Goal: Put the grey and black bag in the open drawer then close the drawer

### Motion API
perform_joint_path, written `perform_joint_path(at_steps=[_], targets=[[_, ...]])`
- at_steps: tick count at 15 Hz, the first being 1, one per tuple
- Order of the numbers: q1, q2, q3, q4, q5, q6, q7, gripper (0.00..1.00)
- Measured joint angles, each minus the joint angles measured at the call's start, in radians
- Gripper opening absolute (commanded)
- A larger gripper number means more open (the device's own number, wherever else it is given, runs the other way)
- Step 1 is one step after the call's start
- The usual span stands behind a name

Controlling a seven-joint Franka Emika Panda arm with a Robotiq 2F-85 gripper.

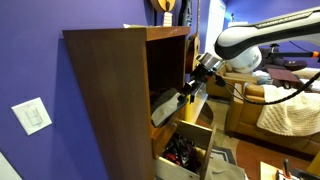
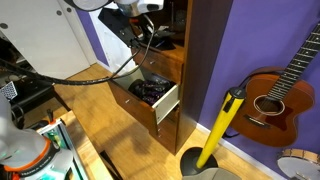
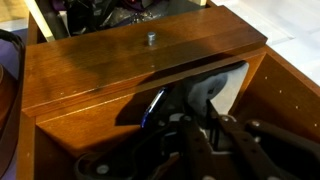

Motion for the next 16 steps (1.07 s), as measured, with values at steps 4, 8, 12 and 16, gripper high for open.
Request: perform_joint_path(at_steps=[4,8,12,16], targets=[[0.000,-0.103,-0.003,-0.068,-0.023,0.022,0.000,0.04],[-0.001,-0.188,-0.009,-0.111,-0.066,0.019,0.054,0.04],[-0.022,-0.243,-0.007,-0.118,-0.181,-0.068,0.175,0.04],[-0.050,-0.264,-0.007,-0.116,-0.291,-0.213,0.246,0.04]])
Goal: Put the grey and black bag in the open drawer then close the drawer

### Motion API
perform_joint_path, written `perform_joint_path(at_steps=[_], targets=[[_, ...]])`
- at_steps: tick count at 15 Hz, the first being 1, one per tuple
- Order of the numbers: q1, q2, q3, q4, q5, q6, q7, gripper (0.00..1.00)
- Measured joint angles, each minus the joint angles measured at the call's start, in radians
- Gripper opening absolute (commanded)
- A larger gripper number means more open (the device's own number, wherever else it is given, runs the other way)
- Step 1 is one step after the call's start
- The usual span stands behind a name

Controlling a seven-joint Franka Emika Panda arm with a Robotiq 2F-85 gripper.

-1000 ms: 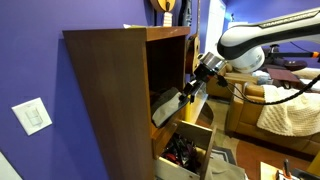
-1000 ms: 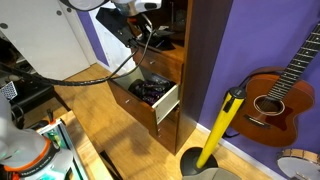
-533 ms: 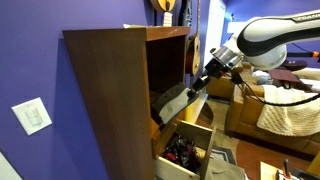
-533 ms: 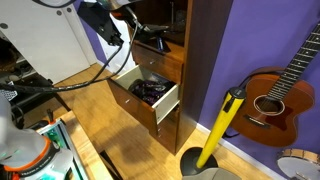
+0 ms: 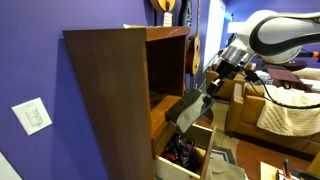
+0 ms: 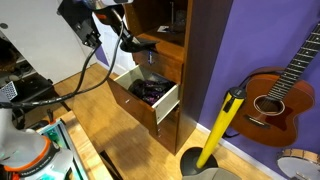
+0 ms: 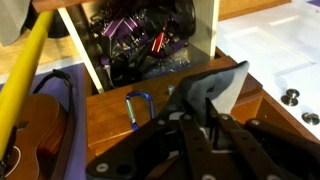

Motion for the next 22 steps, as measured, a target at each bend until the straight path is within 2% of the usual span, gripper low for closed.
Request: perform_joint_path(at_steps=[8,16,17,18,19,20,22], targets=[[-0.027,0.031,-0.016,-0.008,-0.068,-0.187,0.024,0.04],[-0.033,0.091,-0.011,-0.027,-0.081,-0.180,0.024,0.04],[-0.032,0.104,-0.007,-0.027,-0.081,-0.163,0.024,0.06],[-0.032,0.119,-0.003,-0.028,-0.081,-0.140,0.024,0.15],[-0.031,0.135,0.001,-0.028,-0.082,-0.111,0.023,0.17],[-0.031,0.152,0.004,-0.029,-0.083,-0.081,0.022,0.37],[-0.025,0.183,0.005,-0.029,-0.083,-0.033,0.016,0.50]])
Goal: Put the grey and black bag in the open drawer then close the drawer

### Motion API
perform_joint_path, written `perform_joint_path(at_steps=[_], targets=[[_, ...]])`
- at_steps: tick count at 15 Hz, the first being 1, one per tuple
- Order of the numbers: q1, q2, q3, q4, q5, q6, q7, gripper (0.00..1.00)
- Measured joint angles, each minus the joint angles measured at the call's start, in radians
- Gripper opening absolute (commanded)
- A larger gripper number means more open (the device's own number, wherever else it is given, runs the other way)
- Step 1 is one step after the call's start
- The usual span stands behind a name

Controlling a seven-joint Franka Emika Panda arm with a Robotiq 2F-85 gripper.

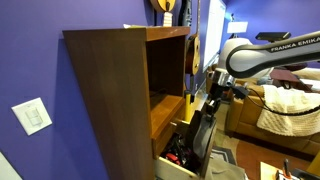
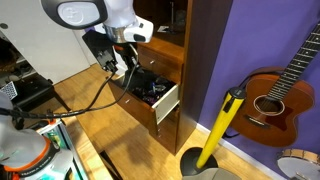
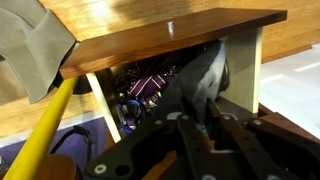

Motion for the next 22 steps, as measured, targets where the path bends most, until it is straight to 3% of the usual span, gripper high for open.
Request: perform_joint_path(at_steps=[5,7,12,14,19,22], targets=[[0.027,0.039,0.006,0.000,0.001,0.056,-0.016,0.89],[0.032,0.039,0.010,0.000,0.000,0.056,-0.026,1.00],[0.033,0.027,0.011,-0.041,-0.008,0.046,-0.089,1.00],[0.038,0.026,0.011,-0.072,-0.008,0.048,-0.117,0.80],[0.041,0.041,0.019,-0.127,-0.045,0.101,-0.127,1.00],[0.040,0.064,0.030,-0.141,-0.076,0.140,-0.090,1.00]])
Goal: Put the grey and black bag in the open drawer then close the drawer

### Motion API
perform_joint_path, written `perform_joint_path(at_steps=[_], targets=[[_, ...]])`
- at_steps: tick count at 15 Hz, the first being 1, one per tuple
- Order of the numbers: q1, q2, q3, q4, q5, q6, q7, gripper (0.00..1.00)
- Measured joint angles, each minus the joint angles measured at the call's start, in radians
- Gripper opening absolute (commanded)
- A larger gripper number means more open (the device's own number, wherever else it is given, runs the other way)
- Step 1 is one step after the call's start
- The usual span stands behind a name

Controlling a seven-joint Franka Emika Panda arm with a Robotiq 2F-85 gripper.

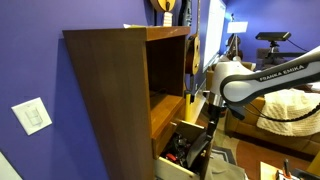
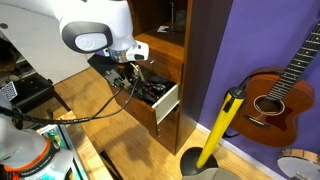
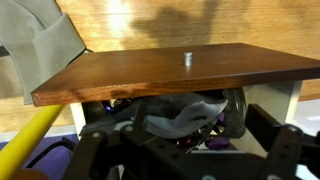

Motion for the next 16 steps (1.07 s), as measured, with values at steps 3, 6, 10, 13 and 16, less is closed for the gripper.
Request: perform_joint_path(at_steps=[3,6,10,13,16], targets=[[0.000,0.028,0.014,-0.008,-0.021,0.045,0.045,0.72],[0.000,0.058,0.023,-0.008,-0.037,0.078,0.086,0.48],[-0.002,0.081,0.027,-0.008,-0.062,0.101,0.132,0.23],[-0.005,0.089,0.028,-0.007,-0.069,0.117,0.148,0.04],[-0.005,0.093,0.028,-0.011,-0.074,0.171,0.150,0.05]])
